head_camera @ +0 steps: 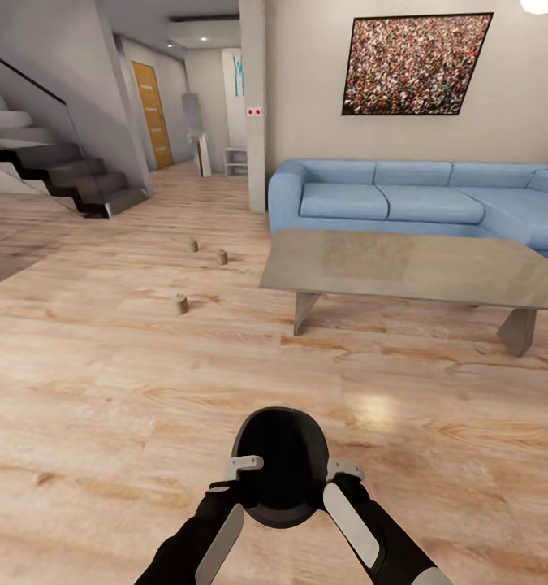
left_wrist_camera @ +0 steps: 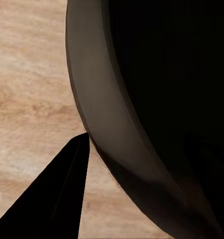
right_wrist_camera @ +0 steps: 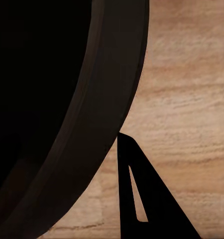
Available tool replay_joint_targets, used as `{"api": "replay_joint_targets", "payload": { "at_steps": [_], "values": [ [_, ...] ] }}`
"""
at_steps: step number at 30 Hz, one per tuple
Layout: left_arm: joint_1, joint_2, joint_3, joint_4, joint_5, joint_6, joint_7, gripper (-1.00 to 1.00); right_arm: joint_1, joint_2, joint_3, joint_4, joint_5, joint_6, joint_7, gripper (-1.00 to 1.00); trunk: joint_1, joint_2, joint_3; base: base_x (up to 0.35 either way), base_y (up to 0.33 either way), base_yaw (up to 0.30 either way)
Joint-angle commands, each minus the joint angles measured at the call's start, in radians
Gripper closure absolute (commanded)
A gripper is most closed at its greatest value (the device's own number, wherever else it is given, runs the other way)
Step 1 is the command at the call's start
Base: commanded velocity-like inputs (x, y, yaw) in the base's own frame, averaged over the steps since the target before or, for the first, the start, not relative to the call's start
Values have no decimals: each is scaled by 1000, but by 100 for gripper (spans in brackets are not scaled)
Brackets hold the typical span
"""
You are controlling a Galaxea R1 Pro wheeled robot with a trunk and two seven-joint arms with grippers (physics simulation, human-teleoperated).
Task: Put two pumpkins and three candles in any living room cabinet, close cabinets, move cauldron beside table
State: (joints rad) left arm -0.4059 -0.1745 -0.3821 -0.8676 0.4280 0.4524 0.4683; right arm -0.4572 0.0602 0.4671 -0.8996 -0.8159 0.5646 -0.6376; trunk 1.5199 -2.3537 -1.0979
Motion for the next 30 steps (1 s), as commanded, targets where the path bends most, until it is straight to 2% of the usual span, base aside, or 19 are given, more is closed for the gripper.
{"api": "replay_joint_targets", "payload": {
  "at_steps": [1,30],
  "values": [
    [-1,0,-1,-2,17,-3,7,100,-1,0,-1,-10,-9,-10,-7,100,0,0,-1,272,0,-1],
    [-1,0,-1,-2,17,-3,7,100,-1,0,-1,-13,-9,-11,-7,100,0,0,-1,281,0,0]
  ]
}}
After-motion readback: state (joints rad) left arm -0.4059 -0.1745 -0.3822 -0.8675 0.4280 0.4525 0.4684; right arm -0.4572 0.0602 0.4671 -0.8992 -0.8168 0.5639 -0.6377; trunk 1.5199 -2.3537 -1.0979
